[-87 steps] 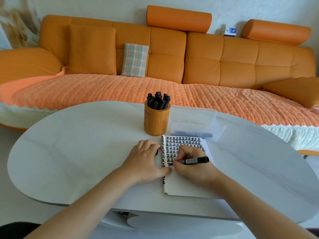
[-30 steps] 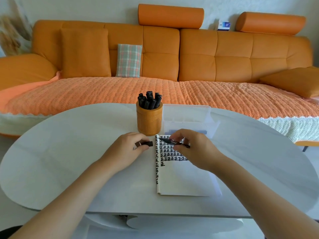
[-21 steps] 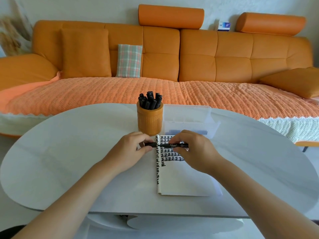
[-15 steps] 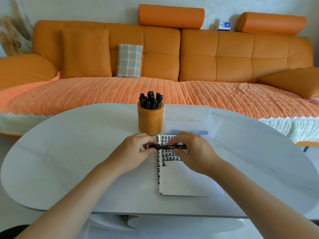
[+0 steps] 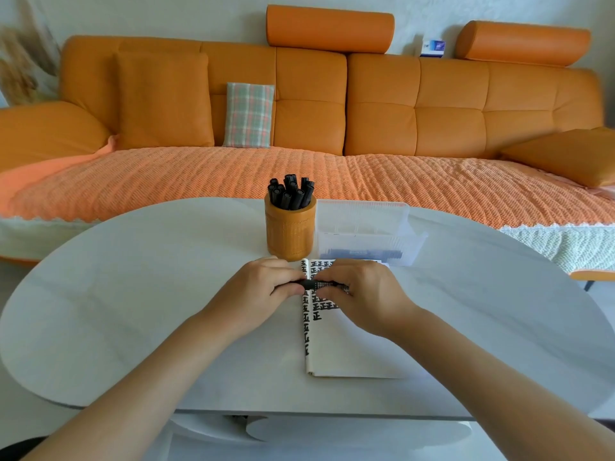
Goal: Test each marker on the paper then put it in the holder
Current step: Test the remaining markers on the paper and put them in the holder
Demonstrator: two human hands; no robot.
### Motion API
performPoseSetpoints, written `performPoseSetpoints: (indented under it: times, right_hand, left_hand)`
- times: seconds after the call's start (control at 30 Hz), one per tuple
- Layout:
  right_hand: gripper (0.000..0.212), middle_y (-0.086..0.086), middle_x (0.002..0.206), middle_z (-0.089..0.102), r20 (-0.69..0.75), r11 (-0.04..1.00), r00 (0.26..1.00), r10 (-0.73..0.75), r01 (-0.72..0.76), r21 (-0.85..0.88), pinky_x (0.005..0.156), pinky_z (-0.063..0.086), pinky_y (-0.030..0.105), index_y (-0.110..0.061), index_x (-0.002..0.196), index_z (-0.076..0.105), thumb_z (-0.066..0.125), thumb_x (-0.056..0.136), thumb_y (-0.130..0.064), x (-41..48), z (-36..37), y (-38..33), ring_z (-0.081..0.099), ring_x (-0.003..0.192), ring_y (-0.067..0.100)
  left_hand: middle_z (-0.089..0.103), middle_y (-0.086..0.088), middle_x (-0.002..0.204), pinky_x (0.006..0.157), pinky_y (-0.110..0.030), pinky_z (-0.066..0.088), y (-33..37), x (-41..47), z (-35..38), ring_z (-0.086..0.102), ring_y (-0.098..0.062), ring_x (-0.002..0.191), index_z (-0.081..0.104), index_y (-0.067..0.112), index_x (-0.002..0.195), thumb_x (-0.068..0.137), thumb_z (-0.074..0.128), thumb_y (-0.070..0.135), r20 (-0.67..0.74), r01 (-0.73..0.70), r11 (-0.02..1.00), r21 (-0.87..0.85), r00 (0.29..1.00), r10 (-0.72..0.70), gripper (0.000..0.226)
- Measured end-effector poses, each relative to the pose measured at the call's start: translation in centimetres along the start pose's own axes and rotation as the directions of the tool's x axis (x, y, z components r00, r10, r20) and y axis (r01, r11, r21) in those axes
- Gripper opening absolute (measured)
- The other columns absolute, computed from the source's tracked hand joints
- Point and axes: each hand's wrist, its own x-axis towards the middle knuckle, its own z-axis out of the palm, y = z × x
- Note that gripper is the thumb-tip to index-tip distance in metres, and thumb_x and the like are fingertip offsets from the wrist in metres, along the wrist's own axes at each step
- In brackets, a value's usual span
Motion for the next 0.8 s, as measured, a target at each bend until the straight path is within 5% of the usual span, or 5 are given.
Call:
performPoseSetpoints:
  times: [0.23,0.43,0.57,0.67,0.8]
  right_hand:
    - [0.022,-0.006,0.06,0.055,0.132,0.995,0.988,0.078,-0.086,0.054,0.054,0.038,0.033,-0.022,0.087,0.068,0.054,0.098,-0.034,1.5,-0.2,-0.4,0.049,0.06,0.015]
    - [0.018,-0.009,0.094,0.056,0.16,0.989,0.98,0.116,-0.129,0.078,0.075,0.047,0.035,-0.03,0.108,0.067,0.052,0.098,-0.032,3.8,-1.1,-0.3,0.057,0.085,0.014]
    - [0.017,-0.005,0.09,0.053,0.096,0.944,0.973,0.21,-0.227,0.24,0.067,0.039,0.028,-0.026,0.107,0.067,0.052,0.1,-0.025,6.7,-3.2,-0.1,0.052,0.075,0.012]
    - [0.011,-0.002,0.076,0.058,-0.013,0.852,0.95,0.313,-0.275,0.446,0.055,0.037,0.022,-0.023,0.1,0.068,0.056,0.098,-0.022,8.8,-4.7,0.4,0.047,0.056,0.007]
    - [0.012,-0.004,0.083,0.073,-0.183,0.745,0.865,0.466,-0.272,0.609,0.062,0.047,0.017,-0.016,0.101,0.072,0.067,0.092,-0.023,11.3,-6.5,0.9,0.064,0.061,0.0]
  left_hand:
    - [0.061,0.009,0.075,0.068,-0.022,0.041,-0.4,0.6,-0.8,0.053,-0.014,0.076,0.075,0.02,0.102,0.086,0.07,0.021,-0.059,-0.02,1.0,-0.008,0.998,0.02,0.017]
    - [0.063,0.007,0.084,0.069,-0.02,0.041,-0.7,2.4,-1.6,0.052,-0.008,0.08,0.073,0.02,0.101,0.087,0.071,0.019,-0.087,0.014,0.999,-0.031,0.996,-0.017,0.014]
    - [0.06,0.009,0.102,0.08,-0.012,0.039,-0.8,4.7,-2.4,0.052,-0.003,0.095,0.064,0.021,0.117,0.091,0.064,0.019,-0.263,0.07,0.996,-0.047,0.961,-0.08,0.026]
    - [0.057,0.006,0.117,0.092,-0.021,0.039,-1.5,6.8,-3.0,0.048,-0.011,0.112,0.056,0.019,0.126,0.091,0.062,0.02,-0.375,0.149,0.988,-0.033,0.915,-0.15,0.035]
    - [0.041,0.004,0.139,0.109,-0.034,0.03,-2.6,9.6,-3.5,0.029,-0.014,0.132,0.041,0.023,0.139,0.089,0.064,0.036,-0.292,0.359,0.929,-0.092,0.882,-0.37,0.057]
